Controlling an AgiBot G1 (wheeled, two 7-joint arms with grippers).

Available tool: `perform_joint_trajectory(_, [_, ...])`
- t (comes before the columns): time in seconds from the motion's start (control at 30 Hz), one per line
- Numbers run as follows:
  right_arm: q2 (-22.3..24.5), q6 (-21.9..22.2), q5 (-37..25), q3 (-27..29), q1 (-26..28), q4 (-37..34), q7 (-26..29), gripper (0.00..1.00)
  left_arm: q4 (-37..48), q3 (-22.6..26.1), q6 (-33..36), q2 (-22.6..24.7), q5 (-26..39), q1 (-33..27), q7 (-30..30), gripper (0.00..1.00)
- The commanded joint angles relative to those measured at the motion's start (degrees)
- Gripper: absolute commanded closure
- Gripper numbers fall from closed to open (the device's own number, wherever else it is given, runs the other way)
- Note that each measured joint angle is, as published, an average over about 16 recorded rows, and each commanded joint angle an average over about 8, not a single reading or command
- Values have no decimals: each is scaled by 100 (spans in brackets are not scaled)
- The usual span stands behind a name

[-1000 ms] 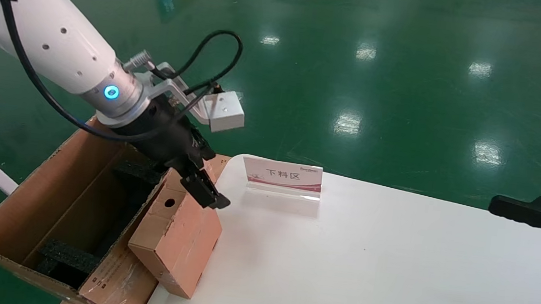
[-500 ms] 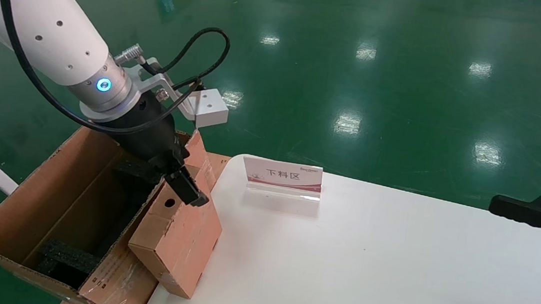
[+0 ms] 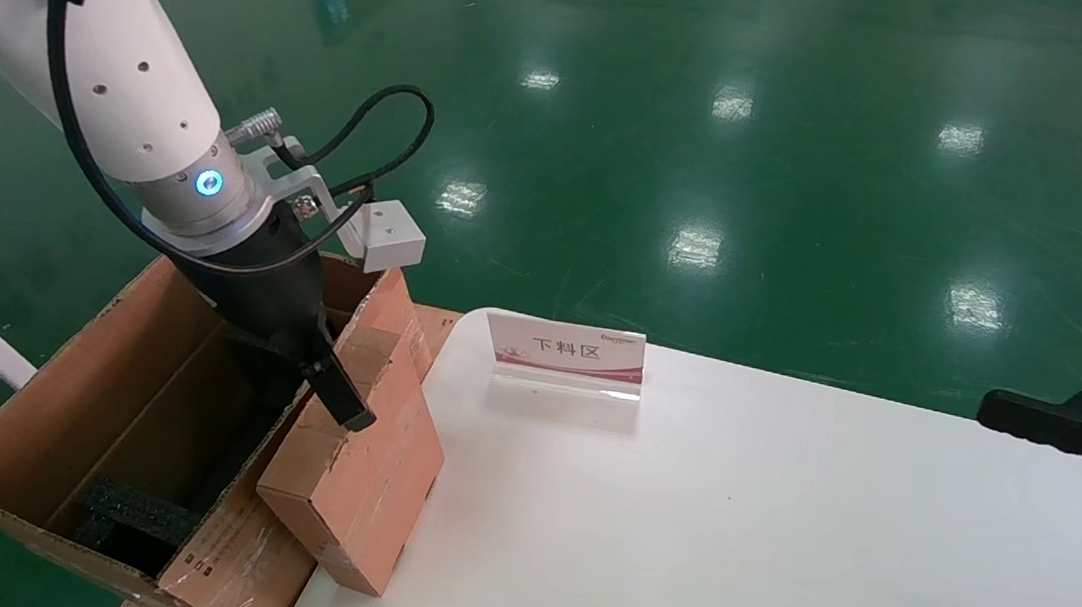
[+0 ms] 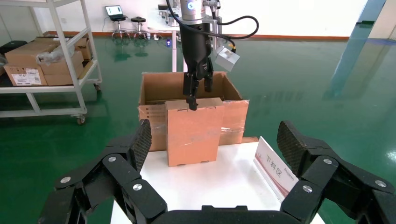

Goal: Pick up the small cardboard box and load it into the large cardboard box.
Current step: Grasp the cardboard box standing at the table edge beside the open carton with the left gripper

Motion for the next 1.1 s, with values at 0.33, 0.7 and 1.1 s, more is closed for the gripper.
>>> perform_joint_trajectory(0.33, [2,2,3,-4,1,0,-2,0,418,461,-104,120,-210,14,39,0])
perform_joint_trajectory(0.7, [4,4,6,-9,2,0,-4,0,824,588,-152,245,-425,152,316,0])
perform_joint_trajectory(1.1, [5,6,9,-13,2,0,-7,0,1149,658,-230,344,-581,302,543,0])
